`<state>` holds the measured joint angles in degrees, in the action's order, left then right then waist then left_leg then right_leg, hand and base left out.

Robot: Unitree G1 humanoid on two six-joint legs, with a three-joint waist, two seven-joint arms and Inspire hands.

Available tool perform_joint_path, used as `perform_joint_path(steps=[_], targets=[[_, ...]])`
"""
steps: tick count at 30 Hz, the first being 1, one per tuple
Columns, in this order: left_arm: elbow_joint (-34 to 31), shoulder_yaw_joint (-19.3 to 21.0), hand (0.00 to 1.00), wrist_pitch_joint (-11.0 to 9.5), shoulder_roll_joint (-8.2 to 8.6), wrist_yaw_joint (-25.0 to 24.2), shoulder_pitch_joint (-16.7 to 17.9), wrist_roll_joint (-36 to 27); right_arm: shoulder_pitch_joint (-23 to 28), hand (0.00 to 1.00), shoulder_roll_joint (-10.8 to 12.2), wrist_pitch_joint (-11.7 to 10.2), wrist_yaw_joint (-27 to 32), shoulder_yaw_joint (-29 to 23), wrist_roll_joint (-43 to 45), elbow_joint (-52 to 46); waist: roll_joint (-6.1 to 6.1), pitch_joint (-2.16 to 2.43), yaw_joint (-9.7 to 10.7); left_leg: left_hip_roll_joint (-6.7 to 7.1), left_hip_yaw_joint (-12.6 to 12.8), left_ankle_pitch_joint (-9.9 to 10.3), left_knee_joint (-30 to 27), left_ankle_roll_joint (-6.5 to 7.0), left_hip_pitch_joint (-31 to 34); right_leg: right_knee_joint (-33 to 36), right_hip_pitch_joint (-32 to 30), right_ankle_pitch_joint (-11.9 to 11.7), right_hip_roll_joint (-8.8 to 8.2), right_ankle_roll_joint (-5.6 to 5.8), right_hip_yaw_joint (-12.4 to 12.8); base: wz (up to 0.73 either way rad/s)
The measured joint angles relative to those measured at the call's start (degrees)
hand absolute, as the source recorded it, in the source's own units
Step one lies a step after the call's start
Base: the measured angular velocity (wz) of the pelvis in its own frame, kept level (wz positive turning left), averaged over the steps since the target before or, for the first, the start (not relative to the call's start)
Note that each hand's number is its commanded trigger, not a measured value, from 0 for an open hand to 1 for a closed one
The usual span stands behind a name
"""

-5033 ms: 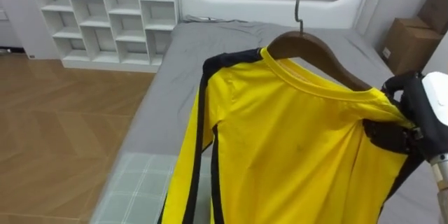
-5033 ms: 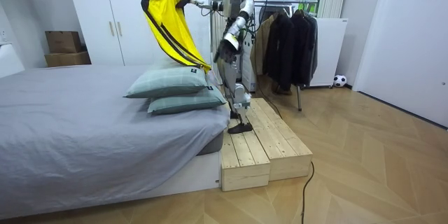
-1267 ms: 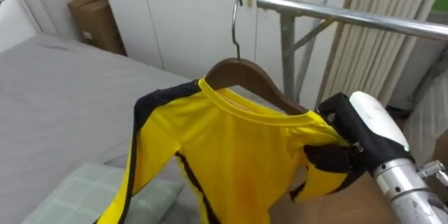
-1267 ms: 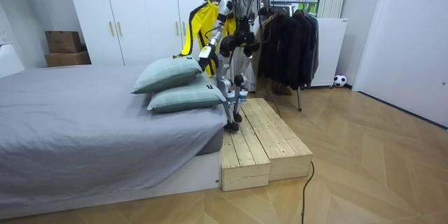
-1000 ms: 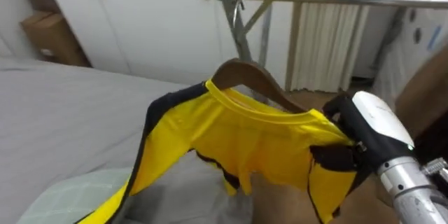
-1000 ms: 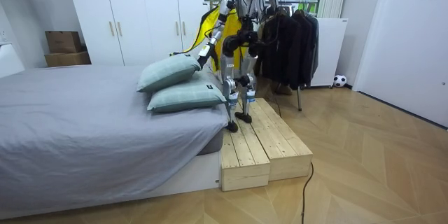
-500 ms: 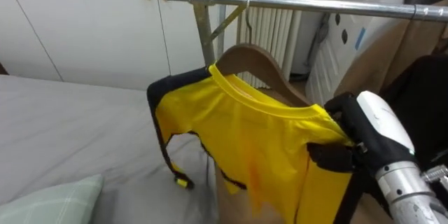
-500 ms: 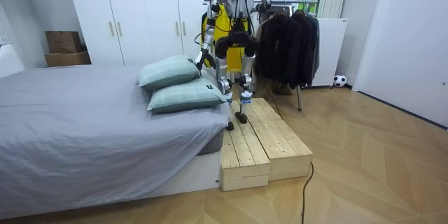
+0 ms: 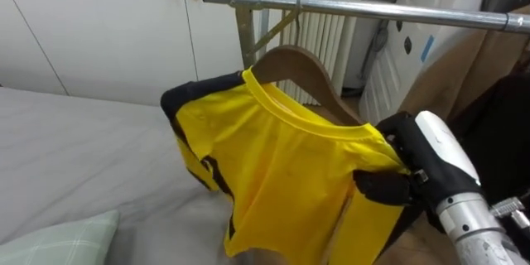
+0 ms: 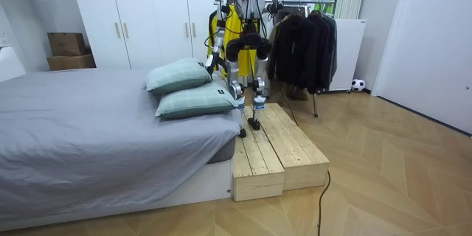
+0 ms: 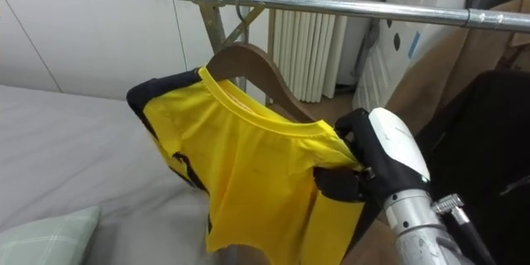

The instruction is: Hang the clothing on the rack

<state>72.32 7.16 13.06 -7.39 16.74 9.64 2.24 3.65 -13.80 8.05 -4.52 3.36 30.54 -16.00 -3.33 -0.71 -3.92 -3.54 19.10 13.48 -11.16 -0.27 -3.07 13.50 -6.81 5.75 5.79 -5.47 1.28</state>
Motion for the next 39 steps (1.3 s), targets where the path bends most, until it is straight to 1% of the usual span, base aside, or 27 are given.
perform_joint_path(steps=[4, 8, 12, 14, 16, 20, 22, 24, 27, 30, 34, 37, 39], targets=[[0.00, 0.00, 0.00, -0.99, -0.23, 0.00, 0.25, 0.12, -0.35, 1.00, -0.02, -0.01, 0.01, -0.23, -2.43, 0.00, -0.53, -0.27, -0.45, 0.04, 0.06, 0.12, -0.15, -0.20, 0.01, 0.06, -0.03, 0.09, 0.22, -0.16, 0.12, -0.02], [0.00, 0.11, 0.00, -1.09, -0.25, -0.02, 0.31, 0.75, -1.00, 1.00, -0.08, -0.01, 0.02, -0.27, -3.66, 0.00, -0.59, -0.26, -0.65, -0.04, 0.05, 0.18, -0.15, -0.29, 0.01, 0.05, -0.02, 0.12, 0.31, -0.23, 0.06, 0.00], [-0.39, 1.16, 0.00, -1.93, -0.27, -0.76, 1.10, 0.78, -1.48, 1.00, -0.13, -0.02, 0.04, -0.53, -4.22, 0.01, -0.58, -0.25, -0.64, -0.08, -0.15, 0.26, -0.23, -0.44, -0.08, -0.74, 0.46, 0.10, 0.37, -0.27, 0.08, 0.01], [-0.43, 2.01, 0.00, -1.96, -0.27, -1.05, 1.10, 0.80, -1.50, 1.00, -0.14, -0.03, 0.05, -0.94, -4.47, 0.00, -0.56, -0.24, -0.53, -0.10, -0.31, 0.28, -0.22, -0.46, -0.29, -0.91, 0.80, 0.10, 0.40, -0.27, -0.01, 0.05], [-0.43, 2.99, 0.00, -1.96, -0.27, -1.05, 1.08, 0.81, -1.49, 1.00, -0.15, -0.61, 0.08, -1.65, -5.77, 0.00, -0.58, -0.23, -0.38, -0.21, -0.30, 0.40, -0.18, -0.55, -0.43, -1.00, 0.86, 0.10, 0.48, -0.27, -0.09, 0.00], [-0.43, 4.00, 0.00, -1.96, -0.25, -1.09, 1.21, 1.22, -1.49, 1.00, -0.33, -0.89, 0.18, -2.72, -6.06, 0.12, -0.53, -0.23, -0.54, -0.28, -0.31, 0.39, -0.24, -0.57, -0.90, -1.36, 1.81, 0.07, 0.48, -0.31, -0.13, 0.00], [-0.43, 5.08, 0.00, -1.95, -0.25, -1.15, 1.19, 1.22, -1.49, 1.00, -1.28, -0.89, 0.18, -2.91, -7.84, 0.29, -0.52, -0.21, -0.64, -0.37, -0.34, 0.39, -0.26, -0.58, -1.30, -1.84, 2.06, 0.04, 0.57, -0.37, -0.13, 0.00], [-0.43, 5.16, 0.00, -1.95, -0.25, -1.15, 1.20, 1.22, -1.49, 1.00, -2.21, -0.89, 0.18, -3.06, -9.55, 0.32, -0.50, -0.22, -0.60, -0.65, -0.33, 0.38, -0.28, -0.59, -1.37, -1.84, 2.16, 0.04, 0.59, -0.38, -0.10, 0.00], [-0.43, 6.02, 0.00, -1.95, -0.25, -1.16, 1.20, 1.22, -1.52, 1.00, -2.44, -0.89, 0.19, -4.14, -10.21, 0.90, -0.49, -0.23, -0.58, -0.71, -0.34, 0.38, -0.54, -0.60, -1.68, -1.88, 2.70, 0.06, 0.59, -0.42, -0.17, 0.00], [-0.44, 5.97, 0.00, -1.95, -0.25, -1.16, 1.20, 1.21, -1.98, 1.00, -2.79, -0.89, 0.22, -4.89, -11.18, 3.17, -0.54, -0.19, -0.49, -0.65, -0.44, 0.38, -0.59, -0.61, -1.88, -1.87, 2.70, 0.07, 0.59, -0.48, -0.25, 0.00], [-0.44, 5.89, 0.00, -1.95, -0.27, -1.17, 1.35, 1.21, -2.68, 1.00, -5.00, -0.91, 0.26, -5.76, -17.80, 8.53, -0.53, -0.21, -0.33, -0.64, -0.65, 0.38, -0.55, -0.62, -2.51, -1.85, 3.44, 0.05, 0.59, -0.51, -0.25, 0.02], [-0.46, 5.91, 0.00, -2.06, -0.34, -1.28, 1.37, 1.21, -3.22, 1.00, -5.28, -0.82, 0.30, -7.24, -21.61, 11.32, -0.56, -0.20, 0.12, -0.62, -1.40, 0.38, -0.51, -0.64, -2.24, -1.75, 3.49, 0.12, 0.59, -0.48, -0.23, 0.06], [-0.50, 5.93, 0.00, -2.11, -0.37, -1.30, 1.53, 1.22, -3.57, 1.00, -5.38, -0.71, 0.30, -7.45, -22.80, 11.43, -0.57, -0.18, 0.38, -0.65, -1.48, 0.31, -0.52, -0.74, -2.11, -1.73, 3.51, 0.08, 0.60, -0.55, -0.28, 0.02]])
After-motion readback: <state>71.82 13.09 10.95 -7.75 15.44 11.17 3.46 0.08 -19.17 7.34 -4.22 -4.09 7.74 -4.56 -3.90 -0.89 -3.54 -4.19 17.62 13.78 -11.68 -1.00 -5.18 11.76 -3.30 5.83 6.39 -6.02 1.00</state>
